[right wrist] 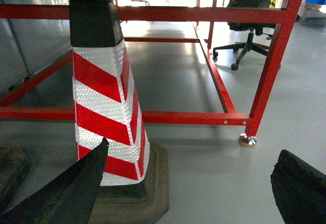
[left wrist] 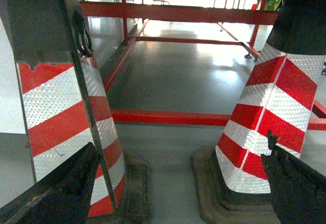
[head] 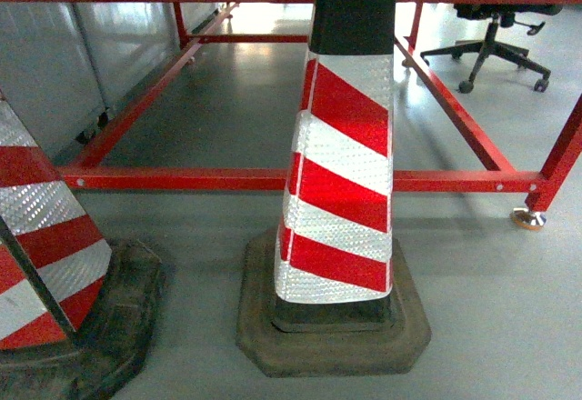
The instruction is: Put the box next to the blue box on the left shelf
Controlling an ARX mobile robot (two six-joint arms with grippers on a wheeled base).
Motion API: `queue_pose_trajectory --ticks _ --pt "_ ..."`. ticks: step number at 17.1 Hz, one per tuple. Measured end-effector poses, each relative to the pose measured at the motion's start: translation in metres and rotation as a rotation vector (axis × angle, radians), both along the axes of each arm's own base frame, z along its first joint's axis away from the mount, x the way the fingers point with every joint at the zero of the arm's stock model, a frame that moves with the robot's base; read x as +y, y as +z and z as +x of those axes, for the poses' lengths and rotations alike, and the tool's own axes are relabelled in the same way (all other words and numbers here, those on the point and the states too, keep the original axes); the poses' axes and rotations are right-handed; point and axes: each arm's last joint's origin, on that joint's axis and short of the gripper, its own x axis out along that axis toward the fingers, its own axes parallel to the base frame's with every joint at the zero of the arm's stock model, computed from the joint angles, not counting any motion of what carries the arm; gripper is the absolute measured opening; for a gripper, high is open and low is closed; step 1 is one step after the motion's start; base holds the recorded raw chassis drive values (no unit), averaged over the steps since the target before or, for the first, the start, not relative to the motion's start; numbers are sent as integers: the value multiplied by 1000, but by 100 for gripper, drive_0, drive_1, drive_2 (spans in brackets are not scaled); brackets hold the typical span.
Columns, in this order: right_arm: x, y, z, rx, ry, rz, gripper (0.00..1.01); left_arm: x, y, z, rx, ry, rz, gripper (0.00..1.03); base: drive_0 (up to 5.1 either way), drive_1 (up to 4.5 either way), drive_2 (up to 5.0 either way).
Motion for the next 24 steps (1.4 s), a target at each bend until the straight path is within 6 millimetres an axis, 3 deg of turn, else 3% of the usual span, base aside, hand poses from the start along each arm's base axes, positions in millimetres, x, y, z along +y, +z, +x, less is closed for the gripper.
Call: queue_pose_trajectory --ticks 24 --pt "0 0 0 1 0 0 98 0 0 0 -2 2 11 98 3 3 3"
